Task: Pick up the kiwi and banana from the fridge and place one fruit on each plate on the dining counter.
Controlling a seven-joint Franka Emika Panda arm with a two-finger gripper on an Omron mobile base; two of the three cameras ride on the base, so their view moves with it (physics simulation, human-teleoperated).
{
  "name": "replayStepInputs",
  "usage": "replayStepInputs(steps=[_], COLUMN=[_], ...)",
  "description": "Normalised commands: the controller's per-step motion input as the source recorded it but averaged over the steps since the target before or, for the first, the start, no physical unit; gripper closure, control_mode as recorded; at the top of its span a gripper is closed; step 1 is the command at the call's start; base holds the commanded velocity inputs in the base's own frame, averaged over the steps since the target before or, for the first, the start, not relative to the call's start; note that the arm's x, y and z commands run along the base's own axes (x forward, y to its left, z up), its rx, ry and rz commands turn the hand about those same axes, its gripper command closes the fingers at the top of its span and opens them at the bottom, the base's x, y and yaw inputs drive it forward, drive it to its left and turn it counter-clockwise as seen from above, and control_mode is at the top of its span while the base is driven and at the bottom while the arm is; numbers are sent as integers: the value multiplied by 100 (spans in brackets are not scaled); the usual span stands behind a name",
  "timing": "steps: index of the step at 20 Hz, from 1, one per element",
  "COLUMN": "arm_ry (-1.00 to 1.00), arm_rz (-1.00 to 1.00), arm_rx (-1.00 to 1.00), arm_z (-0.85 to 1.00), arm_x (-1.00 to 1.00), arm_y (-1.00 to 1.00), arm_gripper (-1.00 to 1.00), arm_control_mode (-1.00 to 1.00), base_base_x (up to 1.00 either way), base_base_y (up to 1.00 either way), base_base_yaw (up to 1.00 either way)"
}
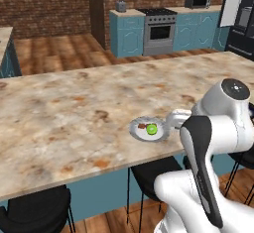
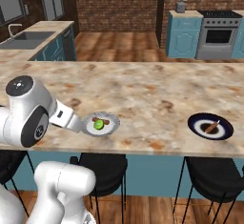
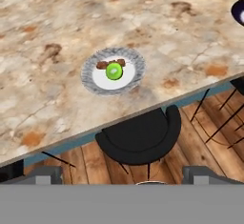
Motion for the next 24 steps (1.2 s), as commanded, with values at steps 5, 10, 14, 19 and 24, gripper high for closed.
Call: replayStepInputs(steps=[5,10,14,19,24], arm_ry=[0,0,0,0,0], arm_rz=[0,0,0,0,0], arm_rx=[0,0,0,0,0], arm_z=[0,0,0,0,0], arm_x=[0,0,0,0,0], arm_y=[0,0,0,0,0], arm_gripper=[-100,-100,-100,-100,-100], arm_control_mode=[100,100,100,100,100], base_base_x=[-80,-72,-23,-4,1], base_base_y=[-16,-41,-42,-60,-67], base_base_yaw=[-14,-49,-71,-70,-58])
